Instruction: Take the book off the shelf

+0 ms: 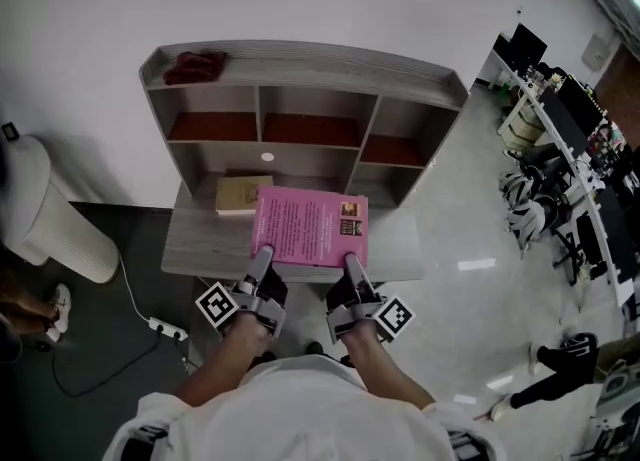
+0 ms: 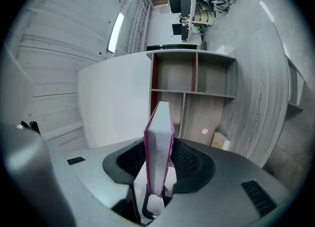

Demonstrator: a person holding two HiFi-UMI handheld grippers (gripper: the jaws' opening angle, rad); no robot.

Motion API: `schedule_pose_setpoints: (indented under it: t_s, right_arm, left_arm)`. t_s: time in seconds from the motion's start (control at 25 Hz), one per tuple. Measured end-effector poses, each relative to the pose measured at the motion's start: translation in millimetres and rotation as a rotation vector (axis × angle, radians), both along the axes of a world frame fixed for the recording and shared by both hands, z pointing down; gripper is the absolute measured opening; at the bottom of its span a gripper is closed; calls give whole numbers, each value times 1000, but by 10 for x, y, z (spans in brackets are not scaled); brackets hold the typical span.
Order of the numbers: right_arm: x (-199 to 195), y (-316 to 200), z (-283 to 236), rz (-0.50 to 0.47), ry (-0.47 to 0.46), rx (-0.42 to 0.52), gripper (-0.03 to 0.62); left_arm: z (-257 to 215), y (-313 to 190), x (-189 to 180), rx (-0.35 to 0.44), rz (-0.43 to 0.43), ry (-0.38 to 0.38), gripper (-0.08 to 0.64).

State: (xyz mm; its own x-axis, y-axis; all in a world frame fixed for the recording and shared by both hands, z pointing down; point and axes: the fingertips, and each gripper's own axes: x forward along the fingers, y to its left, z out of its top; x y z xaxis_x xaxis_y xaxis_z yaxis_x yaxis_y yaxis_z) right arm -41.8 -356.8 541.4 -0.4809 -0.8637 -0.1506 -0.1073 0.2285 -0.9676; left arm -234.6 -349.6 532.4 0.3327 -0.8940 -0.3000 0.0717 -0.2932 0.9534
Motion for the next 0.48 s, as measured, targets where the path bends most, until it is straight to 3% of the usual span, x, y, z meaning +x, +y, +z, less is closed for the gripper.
schedule_pose_setpoints:
  t_s: [0.48]
  right_arm:
    - [28, 46, -27, 0, -14, 28, 160]
  left_arm:
    - [-71, 85, 30, 21, -21, -14, 155]
